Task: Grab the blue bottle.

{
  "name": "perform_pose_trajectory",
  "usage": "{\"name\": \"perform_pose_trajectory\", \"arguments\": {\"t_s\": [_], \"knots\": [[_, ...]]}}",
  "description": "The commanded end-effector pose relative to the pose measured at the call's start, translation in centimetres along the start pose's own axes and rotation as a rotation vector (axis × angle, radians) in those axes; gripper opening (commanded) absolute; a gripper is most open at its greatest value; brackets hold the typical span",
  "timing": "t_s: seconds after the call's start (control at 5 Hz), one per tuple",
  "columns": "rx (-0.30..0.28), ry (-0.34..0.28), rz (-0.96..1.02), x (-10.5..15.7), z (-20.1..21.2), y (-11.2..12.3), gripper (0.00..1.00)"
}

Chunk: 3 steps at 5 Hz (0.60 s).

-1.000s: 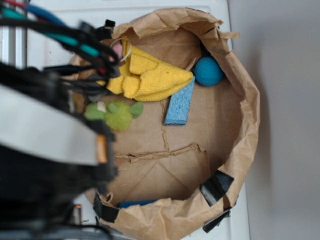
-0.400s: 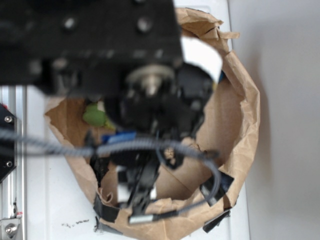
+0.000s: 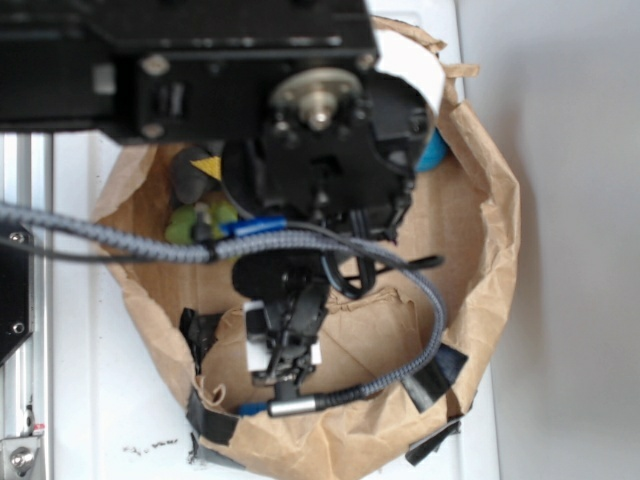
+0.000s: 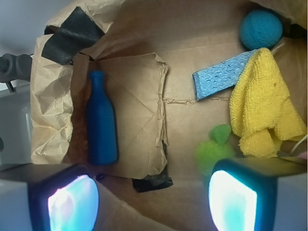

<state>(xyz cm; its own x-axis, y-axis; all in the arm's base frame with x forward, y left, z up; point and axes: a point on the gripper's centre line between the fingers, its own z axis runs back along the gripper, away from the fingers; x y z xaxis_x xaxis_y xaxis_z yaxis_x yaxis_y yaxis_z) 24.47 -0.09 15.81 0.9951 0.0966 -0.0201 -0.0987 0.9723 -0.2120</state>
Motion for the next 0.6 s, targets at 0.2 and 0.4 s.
{"name": "perform_pose_trajectory", "arguments": {"t_s": [0.2,0.4], "knots": [[0.048,-0.046,-0.031,0.0,-2.1,0.3,1.0],[0.083,-0.073,-0.064,-0.5,-4.4,-0.3,1.0]]}}
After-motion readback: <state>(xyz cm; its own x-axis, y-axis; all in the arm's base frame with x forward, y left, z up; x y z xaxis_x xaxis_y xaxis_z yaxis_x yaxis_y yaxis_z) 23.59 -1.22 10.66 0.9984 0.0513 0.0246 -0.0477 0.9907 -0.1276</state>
